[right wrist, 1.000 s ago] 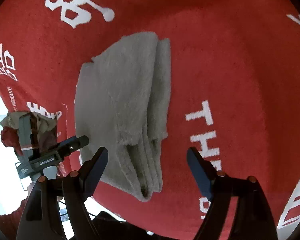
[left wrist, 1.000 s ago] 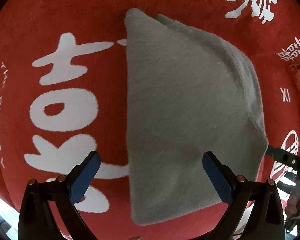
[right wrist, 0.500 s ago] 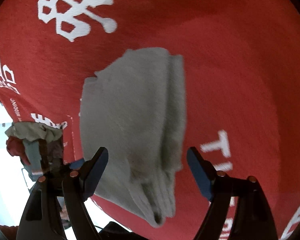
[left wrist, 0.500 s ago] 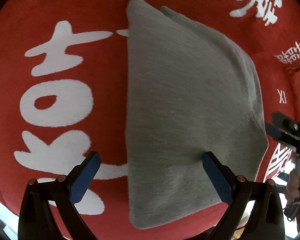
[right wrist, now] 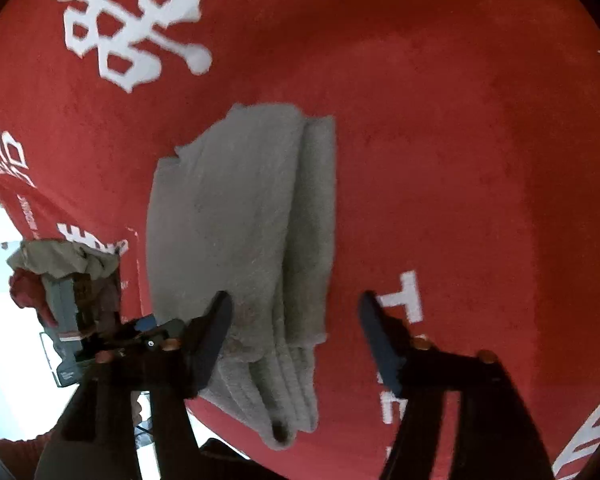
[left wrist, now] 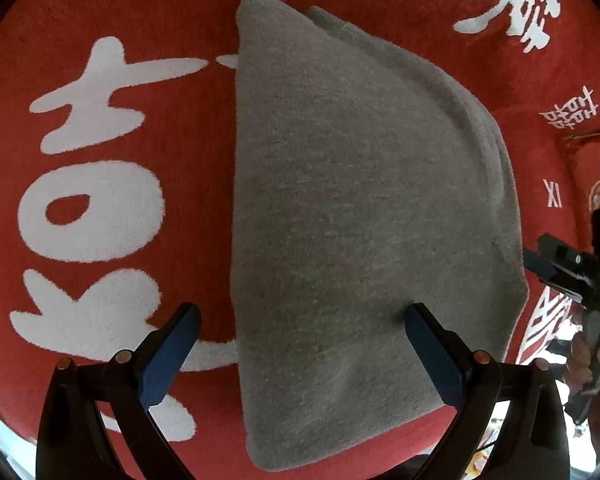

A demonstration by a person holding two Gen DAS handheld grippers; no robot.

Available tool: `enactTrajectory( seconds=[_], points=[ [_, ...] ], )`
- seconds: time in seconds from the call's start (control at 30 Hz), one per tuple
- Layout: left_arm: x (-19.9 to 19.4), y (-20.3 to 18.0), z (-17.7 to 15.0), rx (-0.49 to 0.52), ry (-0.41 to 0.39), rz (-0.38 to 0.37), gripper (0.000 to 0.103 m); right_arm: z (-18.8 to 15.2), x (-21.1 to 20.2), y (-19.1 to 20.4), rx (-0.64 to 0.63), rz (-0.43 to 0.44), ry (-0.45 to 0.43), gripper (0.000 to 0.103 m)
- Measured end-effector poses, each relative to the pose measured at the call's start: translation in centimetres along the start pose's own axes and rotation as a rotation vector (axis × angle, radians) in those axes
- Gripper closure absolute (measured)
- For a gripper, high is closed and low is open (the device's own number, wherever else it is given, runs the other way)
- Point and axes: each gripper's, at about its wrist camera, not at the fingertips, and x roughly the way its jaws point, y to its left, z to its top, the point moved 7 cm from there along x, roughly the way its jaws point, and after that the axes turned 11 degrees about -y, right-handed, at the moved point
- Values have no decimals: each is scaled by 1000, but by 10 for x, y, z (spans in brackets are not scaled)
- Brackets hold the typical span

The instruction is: Fold small clothes

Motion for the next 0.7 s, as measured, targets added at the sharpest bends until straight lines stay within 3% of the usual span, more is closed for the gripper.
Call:
enactTrajectory(
  seconds=[0.1,0.27,0.4,0.7],
  points=[
    [-2,1,2,18,-1,-35,1,6,3,-1,35,92,10,32],
    [5,-15,0,46,0,-121,1,18,20,-2,13,134,45,32],
    [9,-12,-1,42,9,-133,1,24,33,-7,10,178,83,32],
    [13,-17,1,17,-12,-141,1,41,53,-2,3,368,146,31]
  ],
)
